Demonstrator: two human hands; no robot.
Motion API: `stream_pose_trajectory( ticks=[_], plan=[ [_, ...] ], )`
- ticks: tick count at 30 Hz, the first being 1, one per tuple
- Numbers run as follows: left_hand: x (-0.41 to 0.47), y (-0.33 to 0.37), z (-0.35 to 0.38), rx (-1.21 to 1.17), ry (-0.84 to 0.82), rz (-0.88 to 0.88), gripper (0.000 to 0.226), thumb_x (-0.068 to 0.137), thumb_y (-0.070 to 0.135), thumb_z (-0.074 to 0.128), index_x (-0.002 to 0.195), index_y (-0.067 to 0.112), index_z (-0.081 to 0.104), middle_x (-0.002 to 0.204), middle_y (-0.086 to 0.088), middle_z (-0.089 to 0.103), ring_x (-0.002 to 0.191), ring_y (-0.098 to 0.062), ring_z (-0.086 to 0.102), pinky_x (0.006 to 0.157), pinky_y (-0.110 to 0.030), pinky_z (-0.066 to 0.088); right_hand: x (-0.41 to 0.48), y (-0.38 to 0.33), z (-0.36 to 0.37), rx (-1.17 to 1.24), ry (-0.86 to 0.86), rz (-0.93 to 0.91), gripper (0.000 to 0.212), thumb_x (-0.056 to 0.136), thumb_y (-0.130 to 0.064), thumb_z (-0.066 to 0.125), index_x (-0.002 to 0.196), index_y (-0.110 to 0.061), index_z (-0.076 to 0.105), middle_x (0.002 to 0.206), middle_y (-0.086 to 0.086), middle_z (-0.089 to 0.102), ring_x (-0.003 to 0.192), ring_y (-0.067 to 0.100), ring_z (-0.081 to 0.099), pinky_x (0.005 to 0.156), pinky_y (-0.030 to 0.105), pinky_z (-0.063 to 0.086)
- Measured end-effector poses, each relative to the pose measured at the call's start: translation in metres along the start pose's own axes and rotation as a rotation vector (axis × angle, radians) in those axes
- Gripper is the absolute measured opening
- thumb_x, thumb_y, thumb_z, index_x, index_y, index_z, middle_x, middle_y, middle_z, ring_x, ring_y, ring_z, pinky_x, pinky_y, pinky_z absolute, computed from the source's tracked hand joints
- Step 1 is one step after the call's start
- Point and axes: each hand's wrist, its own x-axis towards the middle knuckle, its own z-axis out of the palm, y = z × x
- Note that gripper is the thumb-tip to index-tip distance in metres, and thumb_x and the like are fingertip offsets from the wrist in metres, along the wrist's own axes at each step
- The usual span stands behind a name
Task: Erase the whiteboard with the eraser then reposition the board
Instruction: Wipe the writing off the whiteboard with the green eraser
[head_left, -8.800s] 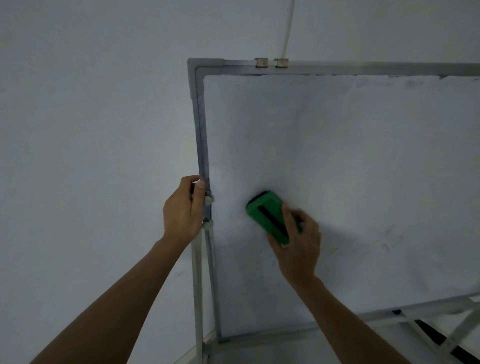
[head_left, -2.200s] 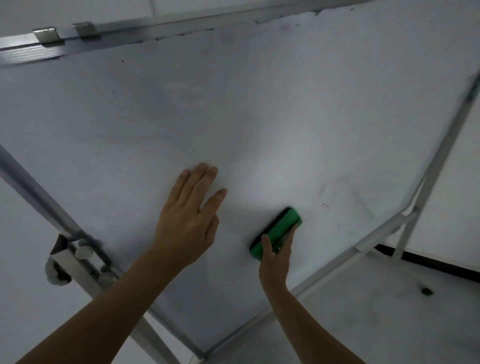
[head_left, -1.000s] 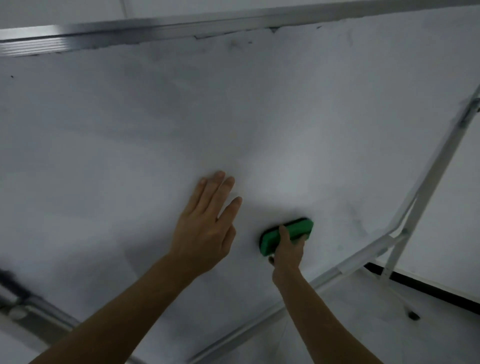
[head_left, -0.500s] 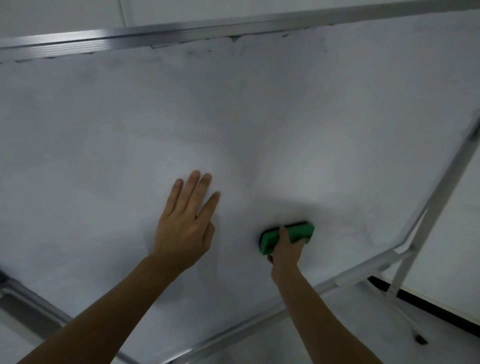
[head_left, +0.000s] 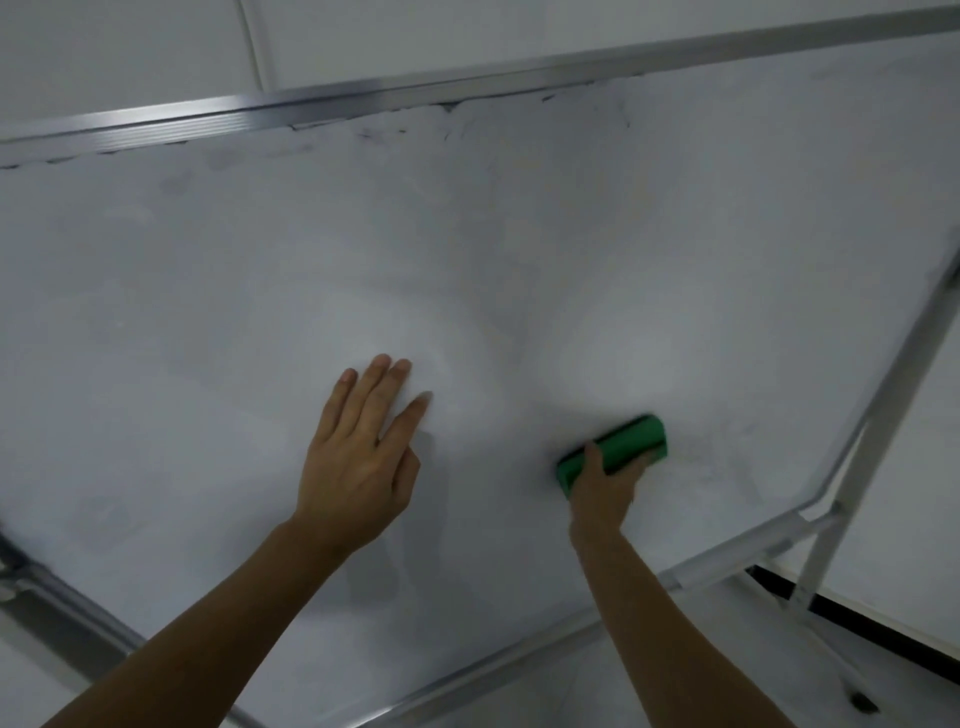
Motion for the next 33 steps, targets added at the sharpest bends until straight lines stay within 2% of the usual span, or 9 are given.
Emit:
stream_pose_trajectory(
  ticks=[8,10,14,17,19,24,26,30,33],
  plan=[
    [0.041,-0.002,0.0,-0.146,0.224,0.067,0.032,0.08,0.0,0.055,0.109,-0.001,0.068,0.129,-0.025,0.056,0.127,-0.038,0.046,0.107,-0.056,0.034,-0.069,0.04,-0.01,-0.556,-0.291,-0.871,0.076,0.09,-0.055,0.045,0.15,-0.047,-0.002,0.13,0.012,0.045,0.109,0.025,0.053,0.078,0.029,0.054],
    [0.047,0.0,0.003,-0.165,0.228,0.076,0.03,0.08,0.001,0.056,0.107,-0.001,0.069,0.129,-0.025,0.056,0.127,-0.038,0.046,0.107,-0.056,0.034,-0.036,0.005,-0.012,-0.439,-0.193,-0.854,0.078,0.087,-0.055,0.05,0.15,-0.046,0.005,0.126,0.01,0.047,0.108,0.024,0.053,0.081,0.029,0.051],
    [0.05,0.0,0.006,-0.184,0.231,0.088,0.029,0.079,0.001,0.055,0.105,-0.002,0.069,0.127,-0.025,0.057,0.127,-0.038,0.046,0.108,-0.054,0.034,0.038,-0.098,-0.021,-0.083,0.071,-0.516,0.076,0.089,-0.053,0.058,0.152,-0.039,0.016,0.133,0.008,0.049,0.12,0.027,0.051,0.096,0.03,0.039],
    [0.053,-0.001,0.004,-0.191,0.263,0.087,0.029,0.08,0.002,0.054,0.105,0.0,0.068,0.126,-0.025,0.058,0.126,-0.037,0.046,0.107,-0.052,0.035,0.046,-0.139,-0.016,-0.096,0.208,-0.445,0.071,0.093,-0.051,0.051,0.152,-0.037,0.016,0.135,0.012,0.047,0.12,0.031,0.05,0.094,0.034,0.04],
    [0.056,-0.003,-0.001,-0.187,0.301,0.067,0.028,0.08,0.002,0.054,0.105,0.002,0.066,0.124,-0.024,0.059,0.124,-0.037,0.048,0.104,-0.05,0.036,0.022,-0.136,-0.001,-0.25,0.217,-0.694,0.07,0.092,-0.049,0.052,0.152,-0.036,0.017,0.13,0.014,0.046,0.114,0.029,0.049,0.089,0.035,0.042],
    [0.08,0.006,-0.005,-0.132,0.398,-0.03,0.03,0.082,0.001,0.054,0.111,0.004,0.063,0.125,-0.023,0.058,0.122,-0.039,0.049,0.102,-0.044,0.032,-0.004,-0.094,-0.001,-0.568,-0.123,-1.571,0.057,0.09,-0.034,0.063,0.141,-0.031,0.04,0.129,0.02,0.053,0.112,0.034,0.053,0.089,0.04,0.047],
    [0.092,0.016,-0.001,-0.087,0.407,-0.059,0.031,0.084,0.004,0.053,0.113,0.004,0.063,0.126,-0.024,0.057,0.123,-0.04,0.048,0.103,-0.045,0.032,0.025,-0.104,-0.024,-0.631,-0.24,-1.76,0.053,0.09,-0.032,0.065,0.138,-0.034,0.043,0.127,0.019,0.056,0.113,0.035,0.053,0.088,0.045,0.045],
    [0.11,0.036,0.01,0.043,0.406,-0.178,0.032,0.085,0.008,0.052,0.111,-0.001,0.068,0.128,-0.026,0.056,0.125,-0.041,0.046,0.104,-0.049,0.033,0.117,-0.175,-0.069,-0.597,-0.061,-1.574,0.065,0.085,-0.037,0.069,0.142,-0.034,0.038,0.128,0.021,0.053,0.106,0.036,0.055,0.085,0.047,0.049],
    [0.123,0.059,0.02,0.1,0.401,-0.239,0.034,0.083,0.007,0.053,0.113,-0.002,0.067,0.13,-0.028,0.054,0.125,-0.043,0.046,0.105,-0.053,0.034,0.179,-0.241,-0.099,-0.287,0.073,-1.021,0.074,0.087,-0.046,0.066,0.149,-0.036,0.027,0.132,0.017,0.049,0.113,0.033,0.052,0.095,0.042,0.047]
  ],
)
